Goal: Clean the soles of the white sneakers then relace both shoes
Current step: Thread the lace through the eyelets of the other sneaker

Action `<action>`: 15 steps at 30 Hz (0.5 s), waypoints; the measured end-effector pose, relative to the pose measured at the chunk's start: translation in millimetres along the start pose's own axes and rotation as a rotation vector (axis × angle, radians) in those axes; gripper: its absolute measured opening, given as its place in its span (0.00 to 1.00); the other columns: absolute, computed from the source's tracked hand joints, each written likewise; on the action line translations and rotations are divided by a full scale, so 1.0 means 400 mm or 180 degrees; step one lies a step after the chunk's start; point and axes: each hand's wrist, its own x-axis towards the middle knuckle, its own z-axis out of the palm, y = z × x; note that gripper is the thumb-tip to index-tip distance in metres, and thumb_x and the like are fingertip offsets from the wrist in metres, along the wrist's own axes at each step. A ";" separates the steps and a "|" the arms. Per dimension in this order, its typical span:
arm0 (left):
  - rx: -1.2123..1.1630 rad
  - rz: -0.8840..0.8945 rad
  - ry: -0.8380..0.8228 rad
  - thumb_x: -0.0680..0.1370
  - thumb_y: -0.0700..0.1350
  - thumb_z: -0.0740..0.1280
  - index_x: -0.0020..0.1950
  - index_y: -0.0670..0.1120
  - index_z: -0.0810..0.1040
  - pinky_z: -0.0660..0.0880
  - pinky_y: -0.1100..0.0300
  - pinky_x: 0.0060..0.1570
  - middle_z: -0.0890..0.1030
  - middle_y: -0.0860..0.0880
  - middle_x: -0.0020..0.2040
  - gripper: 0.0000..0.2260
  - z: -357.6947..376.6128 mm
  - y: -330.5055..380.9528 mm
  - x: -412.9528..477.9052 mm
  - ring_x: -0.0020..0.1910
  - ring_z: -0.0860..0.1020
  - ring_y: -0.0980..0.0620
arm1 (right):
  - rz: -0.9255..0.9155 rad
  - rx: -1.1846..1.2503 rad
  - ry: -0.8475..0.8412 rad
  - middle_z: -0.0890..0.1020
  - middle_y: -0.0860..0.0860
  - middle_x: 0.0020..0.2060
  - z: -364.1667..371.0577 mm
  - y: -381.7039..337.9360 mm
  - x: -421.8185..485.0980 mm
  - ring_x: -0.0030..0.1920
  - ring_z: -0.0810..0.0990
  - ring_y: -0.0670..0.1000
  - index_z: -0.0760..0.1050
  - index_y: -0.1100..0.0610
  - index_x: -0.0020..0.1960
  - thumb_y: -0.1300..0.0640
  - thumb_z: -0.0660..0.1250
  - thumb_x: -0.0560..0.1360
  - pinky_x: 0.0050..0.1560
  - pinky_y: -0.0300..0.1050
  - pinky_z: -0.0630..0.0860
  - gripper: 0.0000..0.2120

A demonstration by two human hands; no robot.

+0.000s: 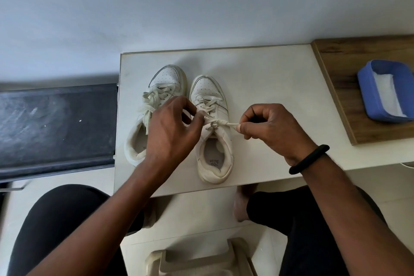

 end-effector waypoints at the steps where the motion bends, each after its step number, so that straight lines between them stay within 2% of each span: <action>1: 0.0098 0.0138 0.0020 0.78 0.47 0.73 0.43 0.46 0.80 0.71 0.66 0.38 0.82 0.54 0.41 0.06 0.001 -0.006 0.002 0.40 0.80 0.56 | 0.0021 0.0009 -0.0012 0.83 0.52 0.30 -0.004 -0.001 0.000 0.35 0.79 0.49 0.81 0.58 0.38 0.61 0.75 0.71 0.42 0.49 0.76 0.05; 4: 0.0351 0.0420 0.0132 0.77 0.48 0.70 0.41 0.46 0.78 0.72 0.54 0.44 0.80 0.52 0.42 0.08 0.001 -0.024 0.009 0.44 0.78 0.50 | 0.0131 0.0145 -0.0044 0.82 0.53 0.30 -0.014 -0.002 0.003 0.35 0.80 0.49 0.81 0.59 0.37 0.62 0.74 0.71 0.43 0.50 0.77 0.05; 5: 0.0489 0.0433 0.0163 0.76 0.49 0.69 0.40 0.47 0.76 0.69 0.52 0.46 0.79 0.52 0.42 0.08 0.000 -0.030 0.012 0.46 0.78 0.48 | 0.0140 0.0143 -0.0053 0.82 0.53 0.30 -0.016 -0.002 0.003 0.35 0.80 0.49 0.81 0.59 0.37 0.62 0.74 0.71 0.42 0.49 0.76 0.05; 8: 0.0886 0.0382 0.0240 0.73 0.49 0.67 0.39 0.48 0.74 0.55 0.54 0.48 0.78 0.51 0.45 0.06 -0.003 -0.035 0.015 0.49 0.75 0.46 | 0.0144 -0.0009 -0.0069 0.83 0.52 0.29 -0.019 0.002 -0.001 0.34 0.78 0.48 0.82 0.58 0.37 0.62 0.74 0.70 0.40 0.46 0.75 0.04; 12: 0.1311 0.0370 0.0281 0.70 0.48 0.67 0.38 0.48 0.74 0.54 0.52 0.52 0.78 0.49 0.48 0.05 0.000 -0.041 0.017 0.51 0.74 0.43 | 0.0276 -0.0349 -0.0034 0.82 0.48 0.28 -0.018 0.007 0.002 0.29 0.76 0.40 0.82 0.56 0.36 0.61 0.73 0.70 0.31 0.34 0.70 0.04; 15: 0.1399 0.0339 0.0272 0.70 0.48 0.69 0.37 0.47 0.75 0.54 0.51 0.53 0.78 0.48 0.51 0.06 -0.004 -0.050 0.025 0.53 0.74 0.43 | 0.0397 -0.0300 -0.0117 0.83 0.50 0.29 -0.019 0.009 0.003 0.32 0.78 0.42 0.82 0.56 0.38 0.60 0.72 0.71 0.35 0.39 0.74 0.03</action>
